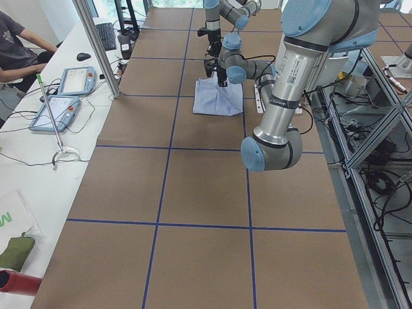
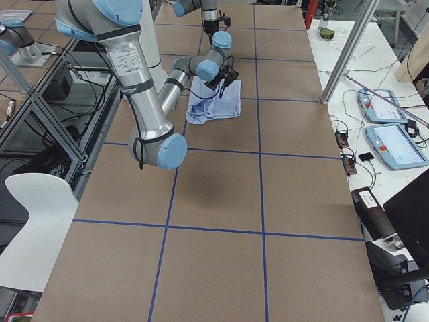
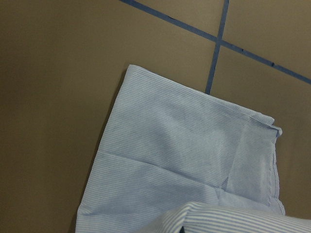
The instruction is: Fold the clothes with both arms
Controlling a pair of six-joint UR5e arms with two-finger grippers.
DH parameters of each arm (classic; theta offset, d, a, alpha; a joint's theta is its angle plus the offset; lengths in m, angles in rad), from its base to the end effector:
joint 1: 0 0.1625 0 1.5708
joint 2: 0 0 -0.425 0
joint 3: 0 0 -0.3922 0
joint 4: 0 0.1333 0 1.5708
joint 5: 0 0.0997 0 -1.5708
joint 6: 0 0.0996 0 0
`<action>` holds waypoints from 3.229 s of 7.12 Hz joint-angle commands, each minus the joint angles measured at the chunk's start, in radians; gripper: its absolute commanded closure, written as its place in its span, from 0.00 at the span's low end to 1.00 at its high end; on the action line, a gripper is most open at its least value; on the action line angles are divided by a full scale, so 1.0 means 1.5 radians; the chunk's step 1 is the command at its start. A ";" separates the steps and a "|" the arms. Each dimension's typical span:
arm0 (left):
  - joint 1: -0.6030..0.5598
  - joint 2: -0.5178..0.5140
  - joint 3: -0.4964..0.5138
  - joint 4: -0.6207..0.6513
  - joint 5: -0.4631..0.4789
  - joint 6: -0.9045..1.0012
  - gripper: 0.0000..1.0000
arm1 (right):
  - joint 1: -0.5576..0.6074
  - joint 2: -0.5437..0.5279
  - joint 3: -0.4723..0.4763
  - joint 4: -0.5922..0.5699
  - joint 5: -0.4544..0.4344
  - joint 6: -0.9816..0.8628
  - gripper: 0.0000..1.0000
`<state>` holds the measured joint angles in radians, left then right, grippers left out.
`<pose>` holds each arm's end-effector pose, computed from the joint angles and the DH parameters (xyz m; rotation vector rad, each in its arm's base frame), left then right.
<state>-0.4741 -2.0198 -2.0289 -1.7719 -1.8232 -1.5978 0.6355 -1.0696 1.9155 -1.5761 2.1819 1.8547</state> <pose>0.4460 -0.3507 0.1902 0.0241 1.1288 -0.3072 -0.4308 -0.4124 0.2218 -0.4286 -0.9132 0.5852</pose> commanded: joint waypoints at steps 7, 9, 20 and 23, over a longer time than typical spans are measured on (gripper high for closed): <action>-0.045 -0.016 0.176 -0.155 0.000 0.003 1.00 | 0.021 0.102 -0.194 0.008 -0.016 -0.057 1.00; -0.045 -0.016 0.176 -0.155 0.000 0.003 1.00 | 0.030 0.106 -0.222 0.034 -0.017 -0.070 1.00; -0.183 0.057 0.128 -0.145 0.000 0.140 0.00 | 0.236 -0.044 -0.124 0.074 -0.023 -0.551 0.00; -0.316 0.098 0.148 -0.142 -0.006 0.311 0.00 | 0.376 -0.105 -0.161 0.044 -0.011 -0.839 0.00</action>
<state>-0.8652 -1.9001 -1.8226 -1.9852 -1.8277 -1.2438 1.1171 -1.2086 1.7065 -1.4814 2.1509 0.7565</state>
